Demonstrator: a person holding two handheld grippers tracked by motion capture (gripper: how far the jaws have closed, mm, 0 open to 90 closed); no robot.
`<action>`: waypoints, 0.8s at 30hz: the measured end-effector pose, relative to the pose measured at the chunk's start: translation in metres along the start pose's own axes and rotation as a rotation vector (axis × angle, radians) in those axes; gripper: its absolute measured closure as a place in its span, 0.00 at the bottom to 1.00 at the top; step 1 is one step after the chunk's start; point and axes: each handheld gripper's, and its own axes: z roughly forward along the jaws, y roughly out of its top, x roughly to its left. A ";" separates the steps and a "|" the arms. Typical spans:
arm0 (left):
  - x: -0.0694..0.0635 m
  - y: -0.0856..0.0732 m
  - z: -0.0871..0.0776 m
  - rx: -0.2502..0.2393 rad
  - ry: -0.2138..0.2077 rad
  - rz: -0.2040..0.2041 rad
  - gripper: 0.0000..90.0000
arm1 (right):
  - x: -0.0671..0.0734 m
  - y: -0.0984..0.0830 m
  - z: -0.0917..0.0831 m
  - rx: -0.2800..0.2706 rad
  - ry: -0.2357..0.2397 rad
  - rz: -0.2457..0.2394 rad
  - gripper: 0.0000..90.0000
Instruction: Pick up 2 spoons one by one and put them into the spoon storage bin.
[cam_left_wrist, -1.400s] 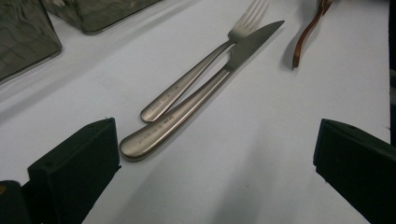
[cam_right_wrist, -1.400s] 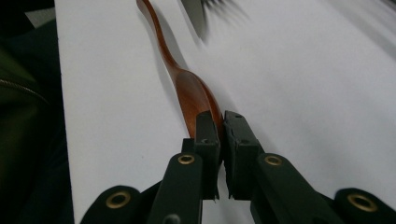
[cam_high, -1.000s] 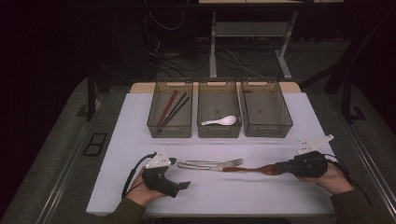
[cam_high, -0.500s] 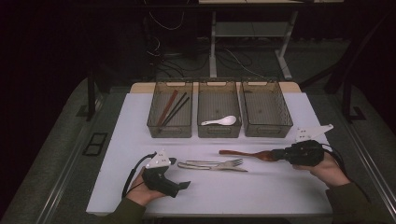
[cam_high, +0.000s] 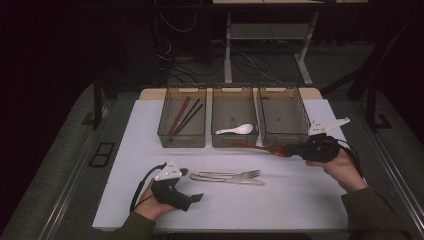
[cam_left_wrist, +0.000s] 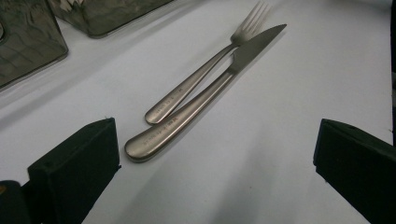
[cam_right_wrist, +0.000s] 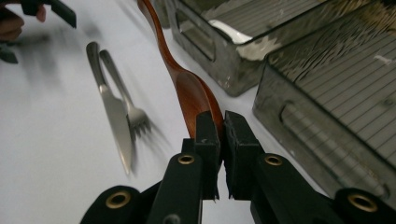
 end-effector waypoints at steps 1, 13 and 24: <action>0.000 0.000 0.000 0.000 0.001 0.000 0.00 | 0.000 0.002 0.001 -0.006 -0.003 0.002 0.94; 0.000 0.001 -0.002 -0.018 0.015 -0.001 0.00 | -0.010 0.031 0.011 -0.040 -0.092 0.047 0.94; 0.001 0.001 -0.001 -0.007 0.021 -0.013 0.00 | -0.014 0.068 0.037 -0.044 -0.181 0.063 0.94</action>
